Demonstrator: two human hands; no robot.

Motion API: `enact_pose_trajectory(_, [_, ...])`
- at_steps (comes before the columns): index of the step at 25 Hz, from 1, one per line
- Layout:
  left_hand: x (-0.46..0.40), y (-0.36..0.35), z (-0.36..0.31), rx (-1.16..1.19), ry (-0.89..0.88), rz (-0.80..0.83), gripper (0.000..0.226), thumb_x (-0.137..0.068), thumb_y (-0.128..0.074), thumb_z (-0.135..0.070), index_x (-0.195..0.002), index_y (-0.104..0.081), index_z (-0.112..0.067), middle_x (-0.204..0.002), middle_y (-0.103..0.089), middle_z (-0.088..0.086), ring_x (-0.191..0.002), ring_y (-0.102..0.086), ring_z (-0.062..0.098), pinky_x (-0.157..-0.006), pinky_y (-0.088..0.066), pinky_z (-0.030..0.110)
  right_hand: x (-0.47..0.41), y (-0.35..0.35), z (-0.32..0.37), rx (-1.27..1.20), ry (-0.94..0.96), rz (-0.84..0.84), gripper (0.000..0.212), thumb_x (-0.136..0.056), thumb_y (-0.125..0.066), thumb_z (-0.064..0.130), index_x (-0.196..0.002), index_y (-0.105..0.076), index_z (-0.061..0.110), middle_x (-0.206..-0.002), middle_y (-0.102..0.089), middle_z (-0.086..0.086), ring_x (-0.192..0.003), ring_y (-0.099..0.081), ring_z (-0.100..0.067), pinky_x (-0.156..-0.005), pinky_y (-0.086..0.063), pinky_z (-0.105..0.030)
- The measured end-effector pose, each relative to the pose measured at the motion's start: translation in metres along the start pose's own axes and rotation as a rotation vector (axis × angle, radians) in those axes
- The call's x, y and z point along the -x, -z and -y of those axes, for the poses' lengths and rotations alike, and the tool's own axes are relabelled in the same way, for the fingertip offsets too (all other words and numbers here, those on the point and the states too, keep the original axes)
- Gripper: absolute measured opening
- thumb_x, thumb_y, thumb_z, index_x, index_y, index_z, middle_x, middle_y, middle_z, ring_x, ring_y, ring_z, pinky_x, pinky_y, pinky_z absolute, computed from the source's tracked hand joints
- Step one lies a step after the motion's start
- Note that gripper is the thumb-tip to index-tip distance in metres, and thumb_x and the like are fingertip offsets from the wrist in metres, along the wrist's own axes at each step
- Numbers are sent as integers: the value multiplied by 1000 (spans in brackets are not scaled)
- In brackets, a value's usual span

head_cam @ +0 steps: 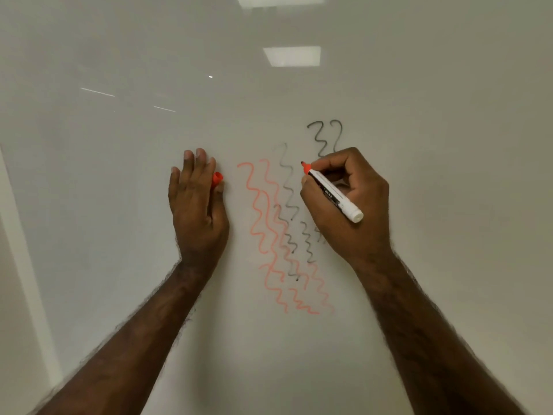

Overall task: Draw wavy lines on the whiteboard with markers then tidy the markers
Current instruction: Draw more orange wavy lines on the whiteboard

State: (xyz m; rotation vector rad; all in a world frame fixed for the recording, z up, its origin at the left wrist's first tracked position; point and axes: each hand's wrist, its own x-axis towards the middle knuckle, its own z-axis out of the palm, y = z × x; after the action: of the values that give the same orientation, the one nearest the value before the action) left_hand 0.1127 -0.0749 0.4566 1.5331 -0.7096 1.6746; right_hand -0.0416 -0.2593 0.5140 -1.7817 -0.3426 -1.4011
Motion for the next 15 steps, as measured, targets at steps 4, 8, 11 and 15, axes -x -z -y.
enact_pose_trajectory(4, [2,-1,4,-14,-24,-21,37,-107,-54,-4,-143,-54,6,-153,-51,21,-150,-40,36,-123,-29,61,-8,-15,1,186,120,-38,11,-86,-76,16,-93,-68,16,-87,-70,8,-78,-66,-10,-69,-54,-20])
enact_pose_trajectory(8, [3,0,5,-5,-20,-17,39,-107,-55,-5,-144,-52,7,-153,-50,21,-150,-40,36,-123,-30,61,-14,-19,2,251,148,-80,9,-87,-76,19,-93,-68,17,-85,-68,8,-76,-64,-8,-67,-50,-13])
enact_pose_trajectory(11, [4,0,6,-2,-23,-19,39,-106,-56,-4,-143,-53,7,-152,-51,22,-149,-40,37,-122,-30,61,-8,-14,0,211,120,-160,10,-86,-77,16,-90,-68,15,-82,-69,7,-74,-65,-10,-67,-54,-20])
enact_pose_trajectory(15, [4,0,5,-3,-28,-21,38,-106,-56,-4,-142,-54,8,-152,-51,23,-149,-41,37,-121,-31,63,10,-5,-7,187,32,-87,12,-85,-78,15,-91,-68,16,-81,-69,8,-72,-67,-10,-65,-56,-26])
